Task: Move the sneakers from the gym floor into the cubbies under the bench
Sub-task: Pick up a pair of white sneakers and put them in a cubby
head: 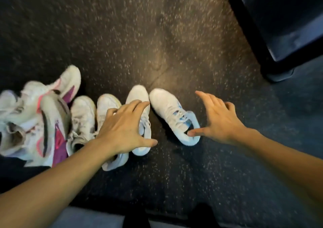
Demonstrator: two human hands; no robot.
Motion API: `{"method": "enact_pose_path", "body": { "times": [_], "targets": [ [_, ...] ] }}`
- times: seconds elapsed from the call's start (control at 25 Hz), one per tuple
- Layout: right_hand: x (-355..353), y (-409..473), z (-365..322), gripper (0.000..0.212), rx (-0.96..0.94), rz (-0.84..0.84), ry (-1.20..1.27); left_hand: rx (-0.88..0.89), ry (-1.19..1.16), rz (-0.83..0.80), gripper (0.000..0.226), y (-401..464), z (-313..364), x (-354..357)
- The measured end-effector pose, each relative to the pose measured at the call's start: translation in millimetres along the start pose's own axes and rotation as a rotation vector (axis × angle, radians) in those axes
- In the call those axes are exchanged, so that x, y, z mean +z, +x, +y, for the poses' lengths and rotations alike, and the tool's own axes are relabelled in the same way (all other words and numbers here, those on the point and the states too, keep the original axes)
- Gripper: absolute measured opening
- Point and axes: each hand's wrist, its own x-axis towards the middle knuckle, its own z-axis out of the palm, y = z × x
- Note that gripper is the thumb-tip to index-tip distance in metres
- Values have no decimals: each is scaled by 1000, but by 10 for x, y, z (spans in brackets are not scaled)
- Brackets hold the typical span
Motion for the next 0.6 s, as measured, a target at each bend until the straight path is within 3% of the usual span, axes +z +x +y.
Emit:
{"method": "enact_pose_path", "body": {
  "times": [0.08,0.28,0.52,0.6],
  "targets": [
    [476,-2,71,116,0,-70,21,-19,-45,-40,102,32,-91,487],
    [1124,-94,161,85,-94,-55,-95,-93,-180,11,86,106,-199,1112],
    [1389,-17,87,54,-17,-78,54,-247,-195,97,58,112,-176,1329],
    [1389,53,101,47,1,-57,9,-208,-131,113,50,42,-194,1443]
  ]
}}
